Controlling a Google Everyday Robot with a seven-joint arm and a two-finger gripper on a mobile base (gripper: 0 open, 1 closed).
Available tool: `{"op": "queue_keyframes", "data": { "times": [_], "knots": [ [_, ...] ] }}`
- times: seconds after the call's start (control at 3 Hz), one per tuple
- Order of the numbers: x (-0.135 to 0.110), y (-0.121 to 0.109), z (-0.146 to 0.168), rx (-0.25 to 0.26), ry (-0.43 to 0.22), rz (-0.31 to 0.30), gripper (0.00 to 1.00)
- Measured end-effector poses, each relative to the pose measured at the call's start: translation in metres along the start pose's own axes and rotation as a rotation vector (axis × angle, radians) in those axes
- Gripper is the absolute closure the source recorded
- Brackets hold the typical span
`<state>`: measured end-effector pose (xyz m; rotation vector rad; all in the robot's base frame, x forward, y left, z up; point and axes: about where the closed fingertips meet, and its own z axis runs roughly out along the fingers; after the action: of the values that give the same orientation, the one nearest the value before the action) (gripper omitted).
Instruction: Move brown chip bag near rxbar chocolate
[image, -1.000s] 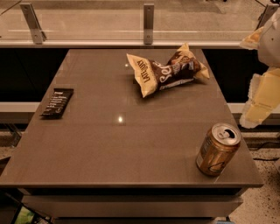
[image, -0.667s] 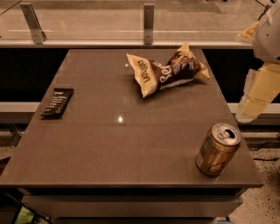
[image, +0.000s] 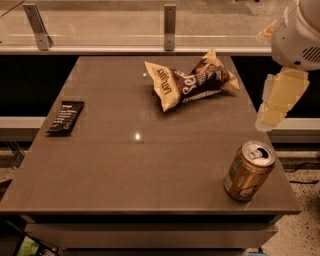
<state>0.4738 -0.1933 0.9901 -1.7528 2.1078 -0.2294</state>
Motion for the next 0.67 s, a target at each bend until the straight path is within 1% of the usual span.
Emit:
{"op": "queue_keyframes", "data": {
  "times": [0.67],
  "knots": [
    [-0.018,-0.025,0.019,0.054,0.01,-0.041,0.0]
  ]
}}
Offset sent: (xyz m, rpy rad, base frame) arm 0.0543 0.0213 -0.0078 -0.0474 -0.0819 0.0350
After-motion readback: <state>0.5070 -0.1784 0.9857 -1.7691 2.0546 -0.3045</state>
